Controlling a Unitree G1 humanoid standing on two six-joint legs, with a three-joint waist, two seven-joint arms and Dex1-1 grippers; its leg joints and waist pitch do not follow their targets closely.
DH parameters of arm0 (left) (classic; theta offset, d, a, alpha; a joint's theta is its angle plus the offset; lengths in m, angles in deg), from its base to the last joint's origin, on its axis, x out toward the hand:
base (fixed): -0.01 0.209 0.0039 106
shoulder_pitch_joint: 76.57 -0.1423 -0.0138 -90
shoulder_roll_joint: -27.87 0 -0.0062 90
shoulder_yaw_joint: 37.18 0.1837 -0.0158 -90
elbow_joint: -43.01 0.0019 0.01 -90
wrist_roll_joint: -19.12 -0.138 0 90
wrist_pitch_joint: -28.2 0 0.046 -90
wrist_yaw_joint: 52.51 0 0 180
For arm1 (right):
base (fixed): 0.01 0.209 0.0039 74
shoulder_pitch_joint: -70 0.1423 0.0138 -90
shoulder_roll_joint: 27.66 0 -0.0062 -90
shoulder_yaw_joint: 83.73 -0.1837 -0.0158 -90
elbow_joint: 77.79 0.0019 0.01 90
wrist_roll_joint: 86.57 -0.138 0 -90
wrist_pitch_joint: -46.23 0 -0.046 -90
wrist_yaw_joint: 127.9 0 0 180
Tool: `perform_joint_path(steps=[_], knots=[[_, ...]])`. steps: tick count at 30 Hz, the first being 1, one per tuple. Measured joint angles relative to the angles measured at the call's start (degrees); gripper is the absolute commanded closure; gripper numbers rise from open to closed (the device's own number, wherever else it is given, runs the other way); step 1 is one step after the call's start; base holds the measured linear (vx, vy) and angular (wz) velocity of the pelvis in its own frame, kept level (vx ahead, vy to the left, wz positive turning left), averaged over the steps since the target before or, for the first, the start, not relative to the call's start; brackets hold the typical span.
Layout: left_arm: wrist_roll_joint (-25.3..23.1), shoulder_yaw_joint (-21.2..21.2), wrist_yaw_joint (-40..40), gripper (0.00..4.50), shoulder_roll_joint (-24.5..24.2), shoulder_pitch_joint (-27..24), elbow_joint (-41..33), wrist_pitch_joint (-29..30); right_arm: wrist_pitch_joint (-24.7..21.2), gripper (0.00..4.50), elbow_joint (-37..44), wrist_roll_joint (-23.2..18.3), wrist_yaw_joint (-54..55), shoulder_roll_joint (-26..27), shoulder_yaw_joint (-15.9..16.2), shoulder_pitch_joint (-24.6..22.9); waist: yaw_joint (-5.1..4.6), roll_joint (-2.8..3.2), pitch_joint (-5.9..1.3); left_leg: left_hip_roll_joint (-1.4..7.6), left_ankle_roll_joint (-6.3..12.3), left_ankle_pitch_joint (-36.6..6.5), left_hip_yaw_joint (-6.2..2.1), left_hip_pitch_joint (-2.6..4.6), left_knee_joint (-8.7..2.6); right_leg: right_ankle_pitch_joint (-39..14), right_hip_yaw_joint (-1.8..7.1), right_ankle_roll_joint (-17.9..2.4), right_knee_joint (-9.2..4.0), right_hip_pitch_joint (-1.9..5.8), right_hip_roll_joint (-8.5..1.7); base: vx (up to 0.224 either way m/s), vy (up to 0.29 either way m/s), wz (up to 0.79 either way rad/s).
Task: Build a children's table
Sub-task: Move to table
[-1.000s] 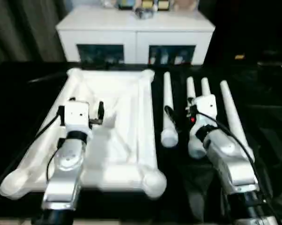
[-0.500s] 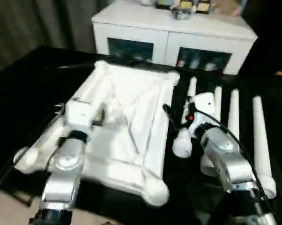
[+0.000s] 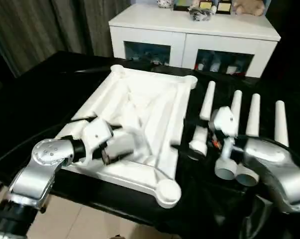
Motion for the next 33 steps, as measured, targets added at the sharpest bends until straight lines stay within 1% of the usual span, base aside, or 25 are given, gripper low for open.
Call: perform_joint_path(steps=[2,3,4,5,7,8,10,14,15,18,21,23,25,26,27,28,29,30,31,33], knots=[[0.15,1.58,3.99,0.39,-0.61,1.45,1.42,-1.01,-0.94,0.0,0.94,-0.58,-3.24,-3.09,0.26,-0.09,0.03,0.12,0.06,-0.01,0.29,0.09,0.39,-0.08,0.11,0.01,0.0,0.03,-0.03,0.0,-0.25,-0.005,0.029,0.01],[0.39,1.82,5.53,0.49,-0.89,1.79,1.57,-1.32,-1.33,0.0,1.52,-0.81,-4.27,-4.34,0.25,-0.1,0.0,0.13,0.06,-0.01,0.32,0.09,0.53,-0.08,0.1,0.04,0.0,0.04,-0.06,0.0,-0.35,0.0,0.0,0.0],[0.62,2.03,6.92,0.49,-1.14,2.09,1.65,-1.45,-1.52,0.0,2.11,-1.19,-5.21,-5.39,0.25,-0.11,-0.01,0.13,0.06,-0.03,0.36,0.07,0.63,-0.06,0.11,0.17,-0.02,0.16,-0.05,0.0,-0.48,0.0,0.0,0.0],[0.66,2.74,9.02,0.75,-1.32,3.14,2.56,-1.67,-1.92,0.0,2.82,-1.69,-6.58,-6.73,0.28,-0.14,0.02,0.13,0.05,-0.08,0.42,0.07,0.71,-0.06,0.1,0.3,-0.07,0.22,-0.03,0.01,-0.62,0.0,0.0,0.0],[0.66,3.73,11.44,0.77,-1.51,4.4,3.77,-2.23,-2.51,0.0,3.56,-1.85,-8.11,-8.35,0.5,-0.3,0.02,0.18,0.02,-0.07,0.44,0.07,0.81,-0.06,0.08,0.25,-0.1,0.3,-0.02,0.0,-0.68,0.0,0.0,0.0],[0.63,4.33,12.63,0.85,-1.68,4.86,4.41,-2.48,-2.64,0.0,4.21,-1.84,-8.88,-9.24,0.58,-0.82,0.04,0.21,0.0,-0.06,0.45,0.07,0.82,-0.08,0.07,0.21,-0.1,0.36,-0.01,0.0,-0.69,0.0,0.0,0.0],[0.42,5.5,13.95,1.17,-1.74,5.62,6.07,-3.13,-2.88,0.0,4.53,-1.76,-10.01,-10.15,1.03,-1.68,0.04,0.21,0.0,-0.05,0.48,0.06,0.82,-0.1,0.07,0.17,-0.12,0.44,-0.01,-0.01,-0.69,0.0,0.0,0.0],[-0.66,7.45,16.1,1.28,-1.0,6.76,9.98,-4.55,-3.13,0.0,4.9,-1.74,-11.05,-11.05,1.82,-2.28,-0.06,0.35,-0.03,-0.05,0.56,0.04,0.87,-0.19,0.08,0.14,-0.12,0.48,-0.05,-0.07,-0.71,0.0,0.0,0.0],[-0.89,7.92,16.73,1.59,-0.76,7.29,11.02,-4.99,-3.29,0.0,4.93,-1.74,-11.16,-11.22,1.82,-2.3,-0.05,0.35,-0.03,-0.05,0.57,0.03,0.89,-0.19,0.08,0.14,-0.12,0.48,-0.05,-0.07,-0.72,0.0,0.0,0.0],[-2.32,8.86,18.11,1.66,-0.27,9.65,15.17,-6.42,-3.64,0.0,4.99,-1.64,-11.43,-11.94,2.0,-2.41,-0.06,0.36,-0.03,-0.05,0.58,0.03,0.91,-0.18,0.09,0.14,-0.11,0.48,-0.05,-0.06,-0.73,0.0,0.0,0.0],[-3.52,9.54,18.06,2.04,0.63,11.31,19.71,-8.63,-3.75,0.0,5.36,-1.56,-11.41,-12.26,1.99,-2.97,-0.08,0.43,-0.08,-0.05,0.58,0.03,0.93,-0.16,0.1,0.14,-0.11,0.48,-0.06,-0.04,-0.75,0.0,0.0,0.0],[-4.27,10.24,18.07,2.12,1.68,12.41,22.83,-9.6,-4.2,0.0,6.82,-1.57,-11.41,-12.32,2.18,-3.92,-0.04,0.43,-0.07,-0.04,0.59,0.03,0.94,-0.17,0.1,0.14,-0.12,0.48,-0.06,-0.04,-0.76,0.0,0.0,0.0],[-4.74,10.65,18.32,2.37,2.2,13.04,25.01,-10.33,-4.94,0.0,7.51,-1.72,-11.41,-12.34,2.36,-4.07,-0.03,0.43,-0.07,-0.04,0.59,0.03,0.95,-0.17,0.1,0.14,-0.12,0.48,-0.06,-0.04,-0.76,0.0,0.0,0.0],[-5.22,10.81,18.65,2.37,2.47,13.7,26.74,-10.89,-5.57,0.0,8.12,-1.76,-11.42,-12.42,2.4,-4.17,-0.02,0.43,-0.07,-0.04,0.59,0.04,0.95,-0.18,0.1,0.14,-0.12,0.48,-0.05,-0.04,-0.76,0.0,0.0,0.0],[-5.59,11.12,18.82,2.55,2.64,14.51,28.27,-11.39,-5.85,0.0,8.65,-1.84,-11.52,-12.52,2.5,-4.19,-0.01,0.43,-0.07,-0.04,0.59,0.04,0.95,-0.17,0.1,0.14,-0.12,0.48,-0.06,-0.04,-0.76,0.0,0.0,0.0],[-6.16,11.24,18.92,2.6,2.71,15.16,29.19,-11.72,-6.1,0.0,9.04,-1.95,-11.64,-12.57,2.71,-4.17,-0.02,0.43,-0.07,-0.04,0.59,0.04,0.95,-0.17,0.1,0.14,-0.13,0.48,-0.06,-0.04,-0.76,0.0,0.0,0.0],[-6.46,11.48,19.03,2.66,2.9,15.98,30.66,-12.49,-6.23,0.0,9.31,-1.99,-11.92,-12.71,3.12,-4.2,-0.01,0.45,-0.08,-0.04,0.59,0.04,0.95,-0.15,0.1,0.14,-0.11,0.48,-0.05,-0.02,-0.76,0.0,0.0,0.0],[-6.88,11.73,19.05,2.84,3.29,16.83,32.18,-13.13,-6.23,0.0,9.36,-1.98,-12.03,-12.75,3.31,-4.3,0.0,0.46,-0.08,-0.04,0.59,0.04,0.95,-0.16,0.1,0.14,-0.12,0.48,-0.05,-0.02,-0.77,0.0,0.0,0.0],[-7.35,11.78,18.99,2.84,3.8,17.39,33.47,-13.77,-6.23,0.0,9.36,-1.98,-12.06,-12.78,3.58,-4.34,0.0,0.47,-0.09,-0.05,0.59,0.04,0.96,-0.16,0.1,0.14,-0.12,0.48,-0.06,-0.02,-0.78,0.0,0.0,0.0],[-8.42,12.29,18.69,3.01,4.83,18.31,36.67,-15.2,-6.24,0.0,9.37,-1.93,-12.06,-12.78,4.09,-4.37,0.01,0.47,-0.09,-0.05,0.59,0.04,0.98,-0.16,0.1,0.14,-0.13,0.48,-0.06,-0.02,-0.8,0.0,0.0,0.0]])
